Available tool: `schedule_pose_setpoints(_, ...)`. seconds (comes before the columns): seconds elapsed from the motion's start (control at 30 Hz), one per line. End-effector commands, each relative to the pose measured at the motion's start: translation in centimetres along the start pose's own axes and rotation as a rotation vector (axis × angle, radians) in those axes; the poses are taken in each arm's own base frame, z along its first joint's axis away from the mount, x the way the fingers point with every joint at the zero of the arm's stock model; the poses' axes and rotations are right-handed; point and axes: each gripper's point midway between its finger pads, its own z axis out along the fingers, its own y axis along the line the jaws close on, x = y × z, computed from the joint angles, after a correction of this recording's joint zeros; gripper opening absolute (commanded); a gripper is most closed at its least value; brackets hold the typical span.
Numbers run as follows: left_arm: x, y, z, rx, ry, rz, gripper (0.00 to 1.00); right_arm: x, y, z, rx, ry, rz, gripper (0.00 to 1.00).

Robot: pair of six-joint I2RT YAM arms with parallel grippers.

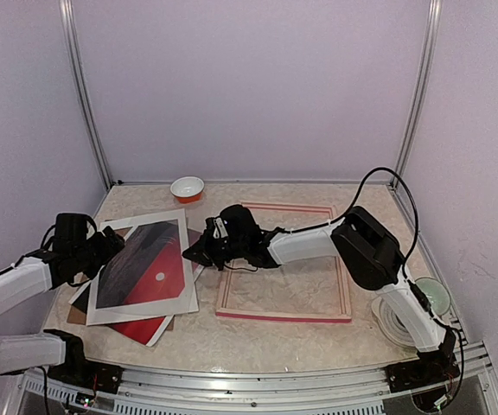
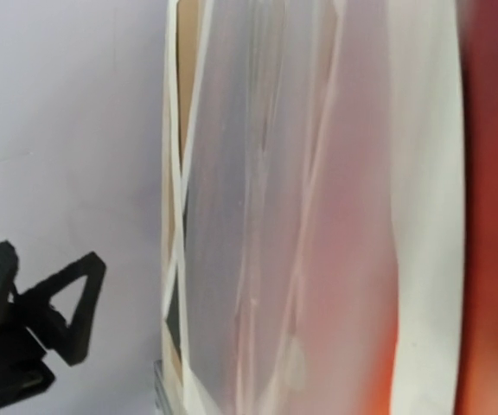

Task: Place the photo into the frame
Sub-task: Place the glass panel at the frame body.

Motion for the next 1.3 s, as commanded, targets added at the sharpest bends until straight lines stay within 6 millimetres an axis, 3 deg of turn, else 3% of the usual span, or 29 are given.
schedule_pose_setpoints(0.0, -0.4, -0.4, -0.7, 0.018, -0.005, 0.015, 0.96, -0.9, 3.3, -2.0, -0.018, 0.029, -0.085, 0.0)
schedule_pose_setpoints(0.6, -0.2, -0.8, -1.0, 0.042, 0.001, 0.031, 0.96, -1.1, 3.5, -8.0, -0.024, 0.101, -0.174, 0.0)
schedule_pose_setpoints(0.9, -0.2, -1.0, -0.8, 0.049, 0.007, 0.048, 0.96, -0.6, 1.6, -11.3, -0.033, 0.149, -0.147, 0.0)
schedule_pose_setpoints(1.27, -0.6, -3.0, -1.3, 0.109, 0.04, 0.129, 0.97, -1.9, 0.2, -15.8, 0.007, 0.088, -0.173, 0.0)
